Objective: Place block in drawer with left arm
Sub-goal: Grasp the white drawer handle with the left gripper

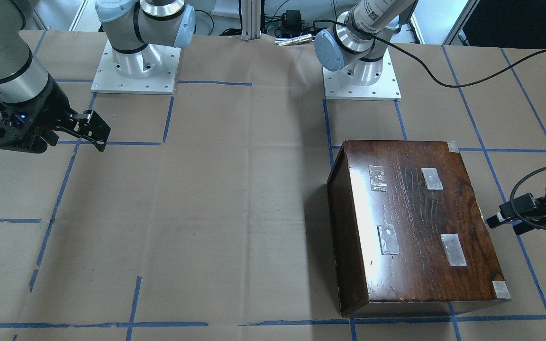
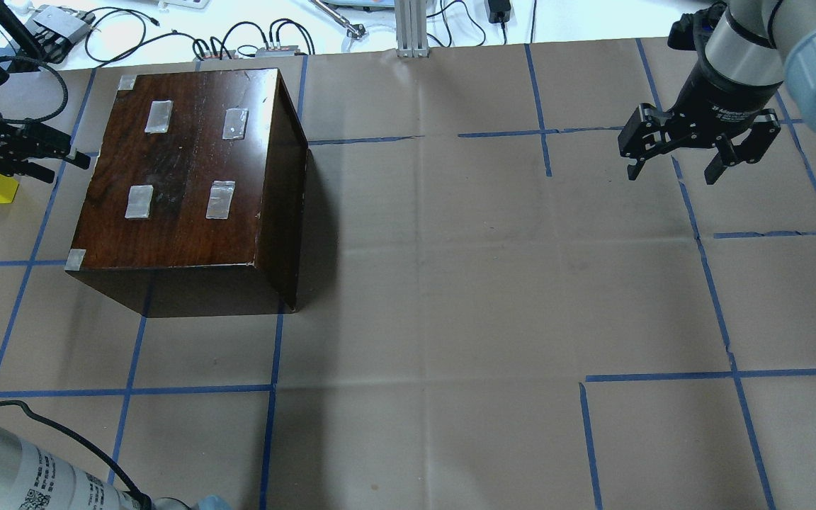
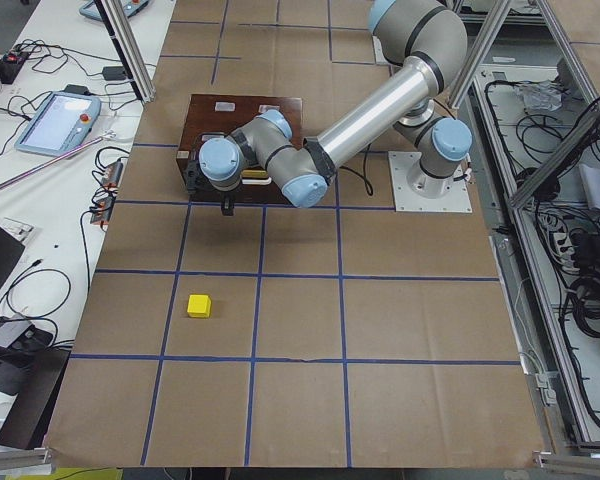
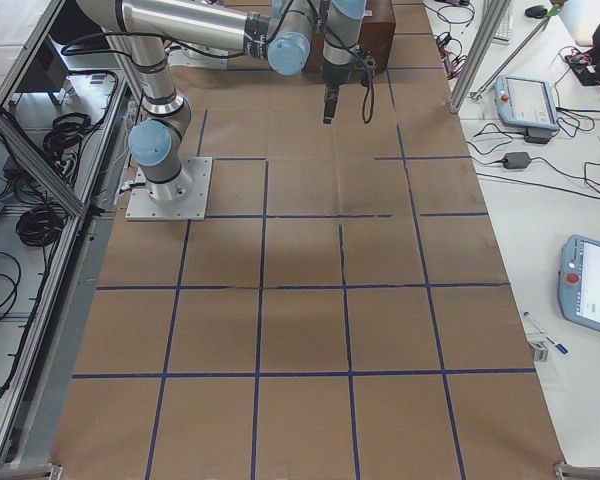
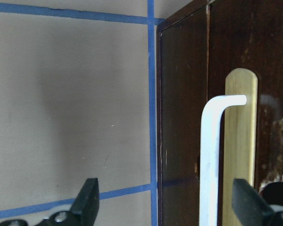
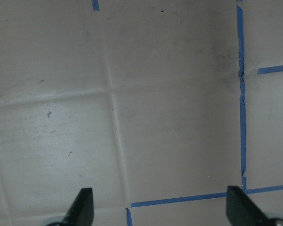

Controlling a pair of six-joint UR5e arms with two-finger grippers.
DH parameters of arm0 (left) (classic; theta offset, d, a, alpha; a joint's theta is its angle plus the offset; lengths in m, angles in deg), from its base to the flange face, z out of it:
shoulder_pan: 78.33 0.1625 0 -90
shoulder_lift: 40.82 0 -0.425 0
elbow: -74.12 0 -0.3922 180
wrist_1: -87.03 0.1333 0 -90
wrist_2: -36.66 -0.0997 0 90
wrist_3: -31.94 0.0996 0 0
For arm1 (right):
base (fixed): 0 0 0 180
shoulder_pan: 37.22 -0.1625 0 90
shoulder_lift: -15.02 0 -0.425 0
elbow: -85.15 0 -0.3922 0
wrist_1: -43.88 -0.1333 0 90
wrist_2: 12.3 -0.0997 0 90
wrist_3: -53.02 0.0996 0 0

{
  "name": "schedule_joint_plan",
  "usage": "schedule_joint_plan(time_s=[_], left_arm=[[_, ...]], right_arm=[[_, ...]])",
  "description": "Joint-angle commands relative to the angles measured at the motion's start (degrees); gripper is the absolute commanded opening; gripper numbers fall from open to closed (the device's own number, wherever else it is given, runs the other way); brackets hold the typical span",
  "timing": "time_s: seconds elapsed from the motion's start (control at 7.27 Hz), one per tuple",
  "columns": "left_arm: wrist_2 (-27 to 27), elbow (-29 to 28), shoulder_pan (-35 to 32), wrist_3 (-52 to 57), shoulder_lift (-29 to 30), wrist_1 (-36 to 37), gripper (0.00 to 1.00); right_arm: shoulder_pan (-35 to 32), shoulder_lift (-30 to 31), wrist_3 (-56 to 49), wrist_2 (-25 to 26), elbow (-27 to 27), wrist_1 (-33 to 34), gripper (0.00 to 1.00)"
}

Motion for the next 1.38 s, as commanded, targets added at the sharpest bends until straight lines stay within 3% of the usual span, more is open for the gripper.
schedule_joint_plan(time_s=[0.0,1.24], left_arm=[[0.2,0.1,-0.2,-0.1,0.5,0.1,0.99],[-0.4,1.3,-0.3,-0.1,2.0,0.8,0.98]], right_arm=[[0.0,0.0,-0.1,0.0,0.0,0.0,1.0],[0.0,0.0,-0.1,0.0,0.0,0.0,1.0]])
